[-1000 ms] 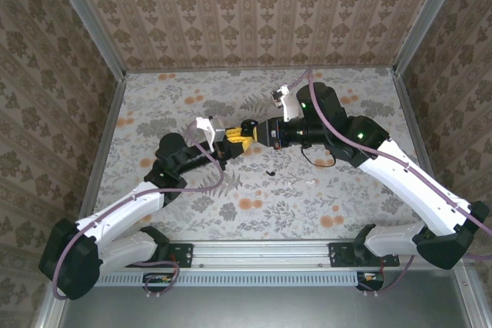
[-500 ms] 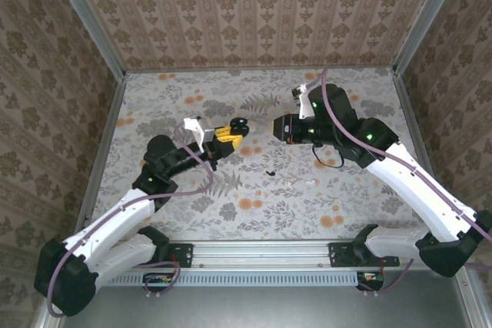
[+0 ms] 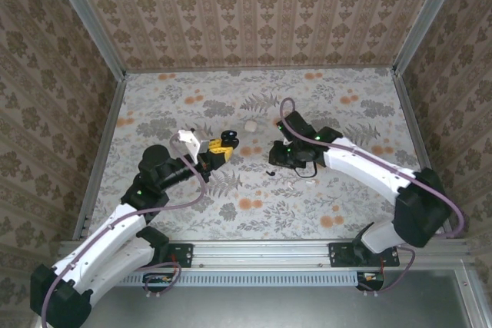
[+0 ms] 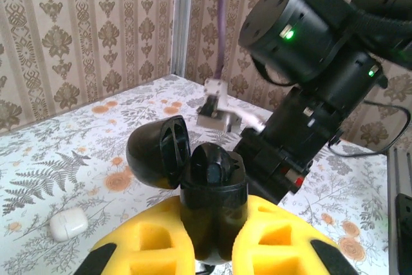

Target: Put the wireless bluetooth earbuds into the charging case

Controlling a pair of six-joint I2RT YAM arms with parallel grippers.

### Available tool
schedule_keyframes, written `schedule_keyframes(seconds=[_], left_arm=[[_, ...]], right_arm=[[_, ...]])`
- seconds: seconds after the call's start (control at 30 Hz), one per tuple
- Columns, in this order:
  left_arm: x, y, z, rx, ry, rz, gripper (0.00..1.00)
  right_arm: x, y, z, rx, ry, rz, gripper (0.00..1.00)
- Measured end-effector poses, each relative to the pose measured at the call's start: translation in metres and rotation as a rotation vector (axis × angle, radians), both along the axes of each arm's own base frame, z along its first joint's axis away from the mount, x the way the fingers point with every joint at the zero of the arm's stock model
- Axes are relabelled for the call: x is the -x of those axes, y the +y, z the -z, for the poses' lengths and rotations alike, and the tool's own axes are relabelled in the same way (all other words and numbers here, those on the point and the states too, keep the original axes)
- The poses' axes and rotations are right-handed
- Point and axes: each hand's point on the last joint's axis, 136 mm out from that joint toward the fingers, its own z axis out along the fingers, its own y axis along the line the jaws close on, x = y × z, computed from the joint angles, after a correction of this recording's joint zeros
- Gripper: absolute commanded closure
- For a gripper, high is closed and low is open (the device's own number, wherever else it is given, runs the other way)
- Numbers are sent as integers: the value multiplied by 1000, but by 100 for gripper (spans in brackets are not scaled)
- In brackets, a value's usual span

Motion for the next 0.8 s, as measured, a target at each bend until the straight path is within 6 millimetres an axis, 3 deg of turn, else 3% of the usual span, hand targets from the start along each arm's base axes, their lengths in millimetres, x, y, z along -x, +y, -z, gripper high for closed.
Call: schedule_keyframes(seconds=[0.13,0.3,0.47,0.6,0.8], left_arm=[[0,1,6,-20,13,-3,100],[0,1,12,-35,30,-3,100],[1,2,17,-43,34,-3,100],[0,2,18,-52,23,-1,100],[-6,-1,30,-84,44,-4,100]], right_arm=[[-10,12,26,51,31,-10,86],[-41,25,45,130,15,-23,93],[-60,27,71,245,22,-59,97],[-57,16,91,331,54,-77,99],[-47,13,100,390,54,-117,99]])
